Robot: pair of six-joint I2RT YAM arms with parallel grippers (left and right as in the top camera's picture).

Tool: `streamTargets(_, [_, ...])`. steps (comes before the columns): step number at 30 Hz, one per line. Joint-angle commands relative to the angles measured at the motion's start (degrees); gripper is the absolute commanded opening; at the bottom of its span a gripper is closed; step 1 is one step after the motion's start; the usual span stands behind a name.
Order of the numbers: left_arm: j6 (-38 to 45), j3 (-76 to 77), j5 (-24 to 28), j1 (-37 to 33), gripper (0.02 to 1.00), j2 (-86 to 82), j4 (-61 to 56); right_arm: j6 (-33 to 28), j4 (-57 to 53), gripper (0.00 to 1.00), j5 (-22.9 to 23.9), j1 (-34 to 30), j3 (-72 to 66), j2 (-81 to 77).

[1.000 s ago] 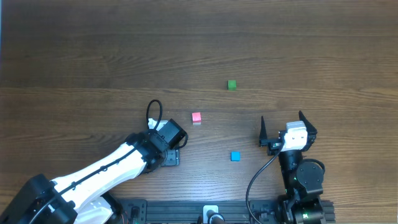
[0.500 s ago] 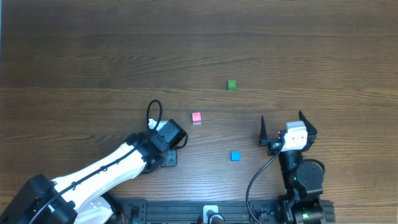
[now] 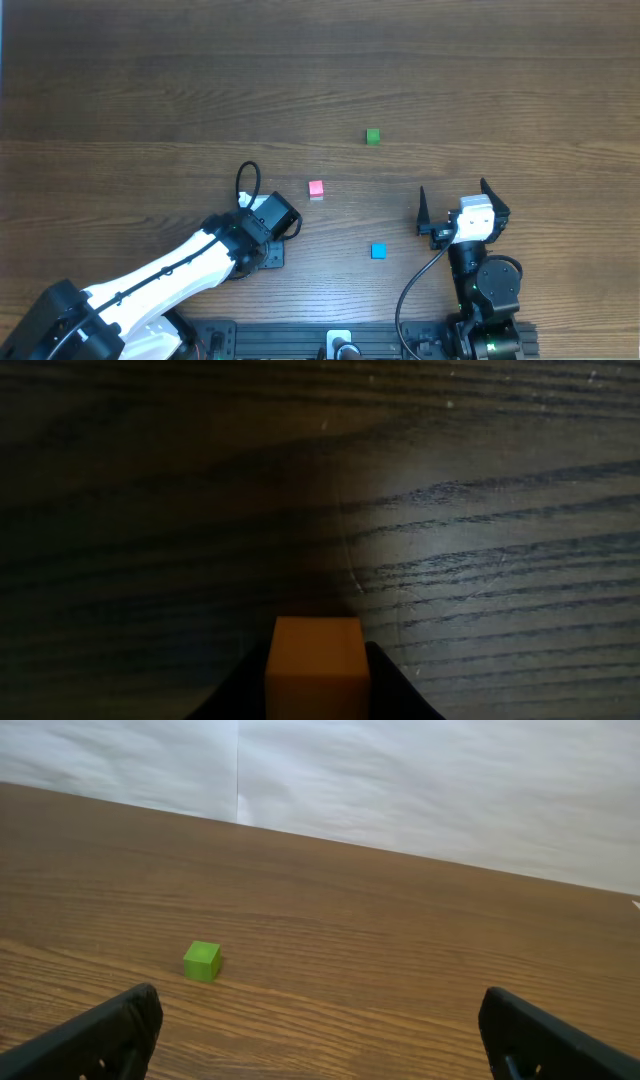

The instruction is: Stack Cubes

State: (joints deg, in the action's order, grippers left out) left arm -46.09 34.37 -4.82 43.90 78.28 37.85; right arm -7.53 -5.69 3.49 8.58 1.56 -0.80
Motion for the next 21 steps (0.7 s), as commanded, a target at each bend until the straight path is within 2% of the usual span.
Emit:
streamTargets(1, [-3.1,0.4,0.3,-0.3,0.11,0.2,-0.2,0.2,0.2,0.991,-0.5,0.2,-0.5,0.5])
streamTargets(4, [-4.1,4.3,0.2,-0.3,0.038,0.3,0.5,0.2,0.2,0.993,-0.5,0.2,-0.5,0.5])
streamTargets(15, [-7.1,34.8,-3.4,-0.2,0.04,10.8,16.0,0.2,0.2,0.993,-0.5,0.2,-0.5,0.5])
streamTargets(21, [-7.1,45.0,-3.4,-0.2,0.04,20.4,19.1,0.2,0.2,0.991,-0.5,0.2,-0.5,0.5])
